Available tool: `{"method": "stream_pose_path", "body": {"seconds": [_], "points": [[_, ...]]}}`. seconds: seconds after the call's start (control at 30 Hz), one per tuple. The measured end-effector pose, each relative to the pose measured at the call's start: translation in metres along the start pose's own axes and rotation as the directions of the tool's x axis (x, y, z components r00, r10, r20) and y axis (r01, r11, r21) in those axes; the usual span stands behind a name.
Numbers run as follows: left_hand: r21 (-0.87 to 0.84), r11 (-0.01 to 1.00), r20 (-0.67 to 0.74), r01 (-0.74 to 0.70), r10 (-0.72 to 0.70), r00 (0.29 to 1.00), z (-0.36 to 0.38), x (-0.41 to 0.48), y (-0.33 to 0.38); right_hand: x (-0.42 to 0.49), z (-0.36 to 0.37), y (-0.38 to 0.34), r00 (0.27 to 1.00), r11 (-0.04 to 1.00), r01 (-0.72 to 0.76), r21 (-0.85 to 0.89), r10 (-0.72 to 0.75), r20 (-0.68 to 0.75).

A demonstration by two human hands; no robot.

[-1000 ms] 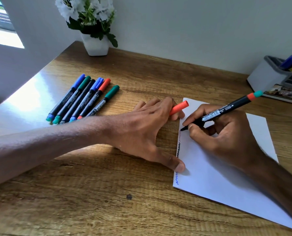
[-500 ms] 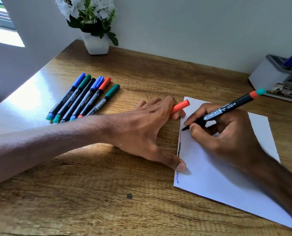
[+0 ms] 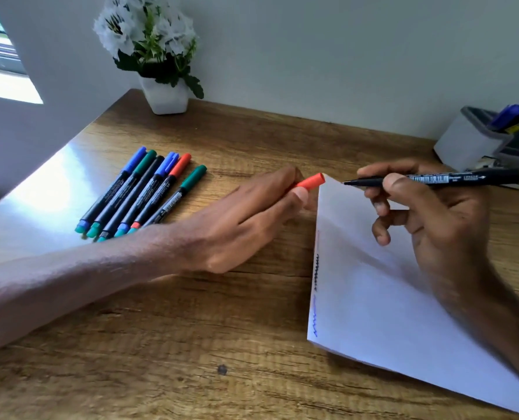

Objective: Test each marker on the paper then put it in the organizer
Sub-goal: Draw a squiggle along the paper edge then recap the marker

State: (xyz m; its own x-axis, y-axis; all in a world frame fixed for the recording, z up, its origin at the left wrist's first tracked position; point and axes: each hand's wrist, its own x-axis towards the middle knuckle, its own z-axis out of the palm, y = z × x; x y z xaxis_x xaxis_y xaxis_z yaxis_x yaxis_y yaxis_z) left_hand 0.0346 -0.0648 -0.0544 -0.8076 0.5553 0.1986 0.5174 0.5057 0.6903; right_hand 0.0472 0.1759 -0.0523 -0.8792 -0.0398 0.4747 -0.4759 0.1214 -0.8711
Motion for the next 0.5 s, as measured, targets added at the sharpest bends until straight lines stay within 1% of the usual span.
{"method": "stream_pose_path", "body": {"seconds": [0.1, 0.23, 0.37, 0.5], "points": [[0.064, 0.997, -0.060, -0.033, 0.037, 0.997, 0.0007, 0.0060, -0.0070, 0.0013, -0.0010, -0.0030, 0.999, 1.000, 0.028, -0.003, -0.028, 0.016], [0.158, 0.981, -0.087, -0.115, 0.130, 0.988, 0.0037, 0.0099, -0.0107, -0.0004, 0.0020, -0.0062, 0.996, 0.998, 0.063, 0.021, -0.064, 0.057], [0.158, 0.980, -0.095, -0.119, 0.135, 0.986, 0.0029, 0.0113, -0.0118, -0.0006, 0.0020, -0.0067, 0.992, 0.996, 0.086, 0.024, -0.088, 0.089], [0.166, 0.979, -0.103, -0.119, 0.137, 0.985, 0.0031, 0.0115, -0.0122, -0.0003, 0.0018, -0.0064, 0.993, 0.995, 0.092, 0.033, -0.094, 0.070]]}}
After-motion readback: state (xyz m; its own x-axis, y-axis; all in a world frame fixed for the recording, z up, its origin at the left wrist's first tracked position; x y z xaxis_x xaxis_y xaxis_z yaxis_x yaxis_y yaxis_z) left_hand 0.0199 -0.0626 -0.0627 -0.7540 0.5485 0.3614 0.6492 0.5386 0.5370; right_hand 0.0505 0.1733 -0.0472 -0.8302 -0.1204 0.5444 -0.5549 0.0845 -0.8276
